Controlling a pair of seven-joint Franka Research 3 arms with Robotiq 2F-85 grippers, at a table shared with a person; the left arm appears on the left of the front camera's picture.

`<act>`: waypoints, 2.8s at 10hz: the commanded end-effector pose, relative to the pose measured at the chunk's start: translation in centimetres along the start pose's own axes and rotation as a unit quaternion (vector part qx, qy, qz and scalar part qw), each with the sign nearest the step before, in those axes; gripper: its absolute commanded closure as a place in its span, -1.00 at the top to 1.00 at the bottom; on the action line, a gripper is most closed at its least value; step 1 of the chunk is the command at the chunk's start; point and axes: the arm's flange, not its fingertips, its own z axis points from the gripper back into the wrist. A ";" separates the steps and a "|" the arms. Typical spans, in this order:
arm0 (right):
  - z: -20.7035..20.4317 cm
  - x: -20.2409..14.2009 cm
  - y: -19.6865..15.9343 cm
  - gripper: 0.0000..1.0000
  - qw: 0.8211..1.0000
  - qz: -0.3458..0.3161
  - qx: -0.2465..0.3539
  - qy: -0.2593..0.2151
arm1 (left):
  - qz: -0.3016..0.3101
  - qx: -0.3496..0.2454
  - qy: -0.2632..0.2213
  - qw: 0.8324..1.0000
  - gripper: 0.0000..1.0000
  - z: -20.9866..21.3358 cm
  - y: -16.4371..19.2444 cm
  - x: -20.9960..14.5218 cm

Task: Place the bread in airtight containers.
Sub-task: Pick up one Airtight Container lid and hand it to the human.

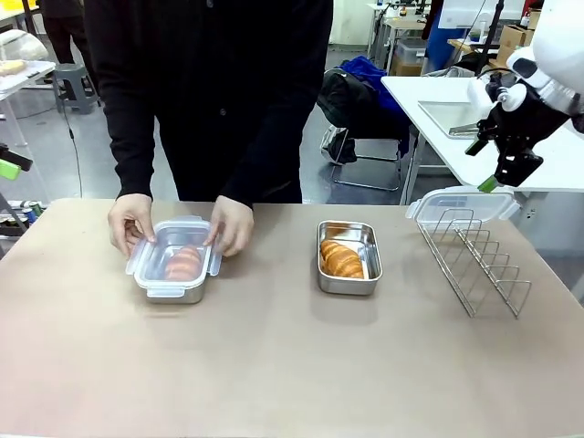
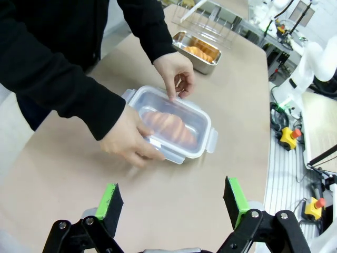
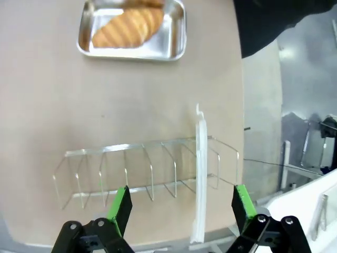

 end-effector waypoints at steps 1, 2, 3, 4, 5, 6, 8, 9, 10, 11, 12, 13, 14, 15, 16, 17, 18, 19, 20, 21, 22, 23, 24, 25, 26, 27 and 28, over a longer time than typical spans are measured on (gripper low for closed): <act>-1.0 -0.3 -0.4 1.00 0.999 0.039 -0.005 0.021 | -0.005 0.001 0.004 1.000 1.00 0.0 -0.2 0.1; -1.8 -0.4 -0.5 1.00 0.999 0.046 -0.005 0.027 | -0.005 0.001 0.004 1.000 1.00 0.0 -0.2 0.1; -2.7 -0.6 -0.6 1.00 0.998 0.050 -0.005 0.036 | -0.005 0.001 0.004 1.000 1.00 0.0 -0.2 0.1; -3.9 -0.7 -0.7 1.00 0.998 0.054 -0.002 0.039 | -0.005 0.001 0.004 1.000 1.00 0.0 -0.2 0.1; -5.0 -1.0 -0.9 1.00 0.997 0.054 -0.002 0.050 | -0.005 0.001 0.004 1.000 1.00 0.0 -0.2 0.1; -5.8 -1.2 -1.0 1.00 0.997 0.049 -0.006 0.062 | -0.005 0.001 0.004 1.000 1.00 0.0 -0.2 0.1; -7.1 -1.3 -1.0 1.00 0.995 0.052 -0.027 0.081 | -0.005 0.001 0.004 1.000 1.00 0.0 -0.2 0.1; -7.3 -1.5 -1.1 1.00 0.995 0.049 -0.036 0.074 | -0.005 0.001 0.004 1.000 1.00 0.0 -0.2 0.1; -7.3 -1.5 -1.1 -0.19 0.995 0.046 -0.037 0.075 | -0.005 0.001 0.004 1.000 1.00 0.0 -0.2 0.1; -7.1 -1.6 -1.1 -0.19 0.995 0.044 -0.040 0.074 | -0.005 0.001 0.004 1.000 1.00 0.0 -0.2 0.1; -7.0 -1.7 -1.1 -1.00 0.995 0.043 -0.042 0.077 | -0.005 0.001 0.004 1.000 1.00 0.0 -0.2 0.1; -7.1 -1.7 -1.1 -0.31 0.995 0.045 -0.041 0.078 | -0.005 0.001 0.004 1.000 1.00 0.0 -0.2 0.1; -7.3 -1.8 -1.1 -1.00 0.995 0.045 -0.040 0.078 | -0.005 0.001 0.004 1.000 1.00 0.0 -0.2 0.1; -7.4 -1.8 -1.0 -1.00 0.995 0.045 -0.039 0.078 | -0.005 0.001 0.004 1.000 1.00 0.0 -0.2 0.1; -7.3 -1.9 -1.0 -1.00 0.995 0.044 -0.040 0.077 | -0.005 0.001 0.004 1.000 1.00 0.0 -0.2 0.1; -7.1 -1.9 -1.1 -1.00 0.995 0.042 -0.043 0.076 | -0.005 0.001 0.004 1.000 1.00 0.0 -0.2 0.1; -7.0 -1.9 -1.0 -1.00 0.995 0.042 -0.043 0.077 | -0.005 0.001 0.004 1.000 1.00 0.0 -0.2 0.1; -6.9 -1.9 -0.9 -1.00 0.995 0.041 -0.043 0.077 | -0.005 0.001 0.004 1.000 1.00 0.0 -0.2 0.1; -6.7 -1.9 -0.9 -1.00 0.995 0.039 -0.047 0.081 | -0.005 0.001 0.004 1.000 1.00 0.0 -0.2 0.1; -6.2 -1.7 -1.1 -1.00 0.995 0.027 -0.053 0.078 | -0.005 0.001 0.004 1.000 1.00 0.0 -0.2 0.1; -4.9 -1.5 -1.3 -1.00 0.994 0.015 -0.050 0.100 | -0.005 0.001 0.004 1.000 1.00 0.0 -0.2 0.1; -2.4 -0.5 -1.8 -1.00 0.993 0.015 -0.067 0.094 | -0.005 0.001 0.004 1.000 1.00 0.0 -0.2 0.1; 1.0 0.8 -1.9 -1.00 0.991 0.015 -0.088 0.095 | -0.005 0.001 0.004 1.000 1.00 0.0 -0.2 0.1; 5.0 2.2 -1.8 -1.00 0.990 0.021 -0.110 0.087 | -0.005 0.001 0.004 1.000 1.00 0.0 -0.2 0.1; 7.3 3.0 -1.5 -1.00 0.989 0.021 -0.114 0.087 | -0.005 0.001 0.004 1.000 1.00 0.0 -0.2 0.1; 11.0 4.3 -0.7 -1.00 0.990 0.025 -0.127 0.060 | -0.005 0.001 0.004 1.000 1.00 0.0 -0.2 0.1; 12.8 4.7 -0.1 -1.00 0.989 0.031 -0.136 0.046 | -0.005 0.001 0.004 1.000 1.00 0.0 -0.2 0.1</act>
